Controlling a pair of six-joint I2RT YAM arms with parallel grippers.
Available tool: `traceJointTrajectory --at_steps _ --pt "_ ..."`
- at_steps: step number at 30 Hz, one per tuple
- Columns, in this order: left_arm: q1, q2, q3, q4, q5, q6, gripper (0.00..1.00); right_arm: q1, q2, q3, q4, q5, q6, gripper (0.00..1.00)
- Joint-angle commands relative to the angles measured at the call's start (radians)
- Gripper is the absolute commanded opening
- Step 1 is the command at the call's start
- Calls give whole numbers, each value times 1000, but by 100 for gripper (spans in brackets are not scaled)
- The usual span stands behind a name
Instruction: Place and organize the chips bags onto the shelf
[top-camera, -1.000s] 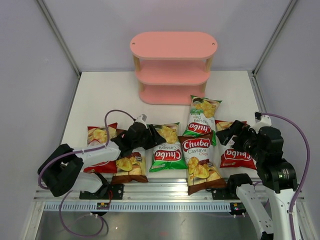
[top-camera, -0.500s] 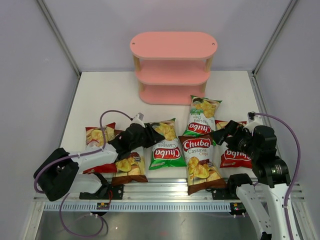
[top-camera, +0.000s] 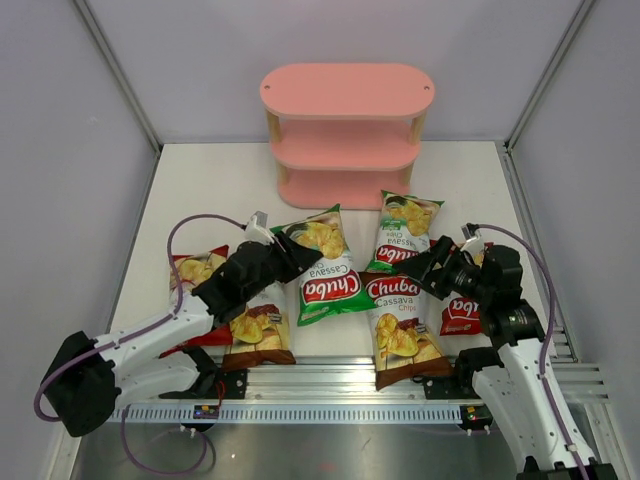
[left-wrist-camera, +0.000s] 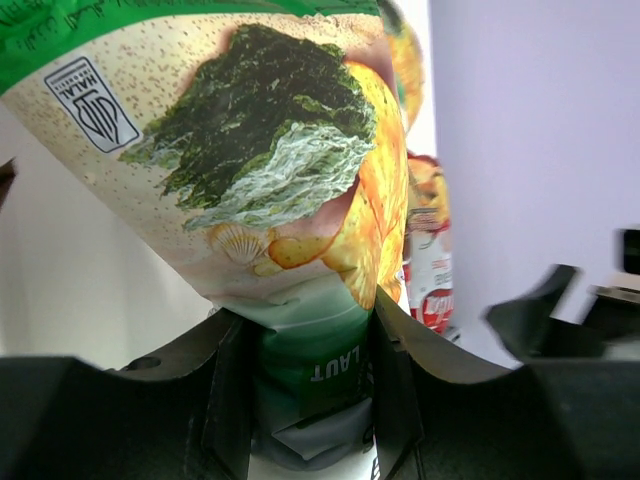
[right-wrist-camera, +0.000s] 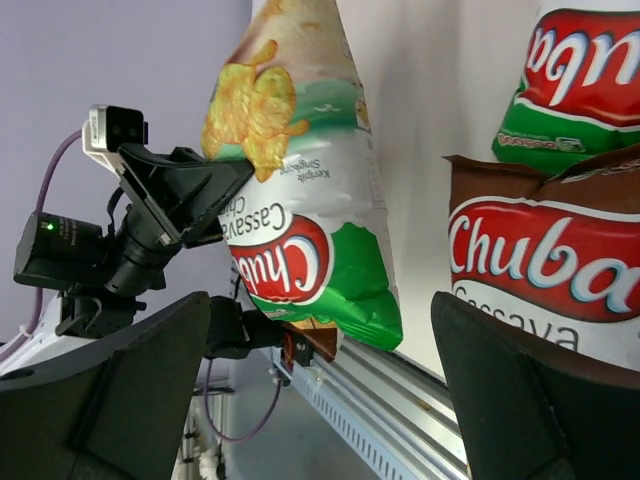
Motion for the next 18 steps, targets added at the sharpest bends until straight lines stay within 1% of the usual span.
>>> traceJointTrajectory --at_steps 1,6,8,9,11,12,17,18 --pt "6 -63 114 56 -20 -11 14 7 33 -40 246 -138 86 99" --pt "6 -92 201 42 51 -18 14 38 95 -63 358 -239 83 99" --pt "6 -100 229 42 69 -27 13 62 104 -72 459 -276 109 100" --pt "6 -101 237 42 72 -30 13 85 105 -75 548 -303 145 99" --pt "6 -106 258 41 77 -37 12 112 112 -86 633 -325 184 100" --pt "6 -109 261 41 77 -41 12 139 115 -83 677 -326 199 99" --pt "6 -103 275 78 78 -67 12 219 173 -39 700 -274 166 99" --pt "6 -101 278 84 112 -72 12 230 185 -39 726 -248 161 100"
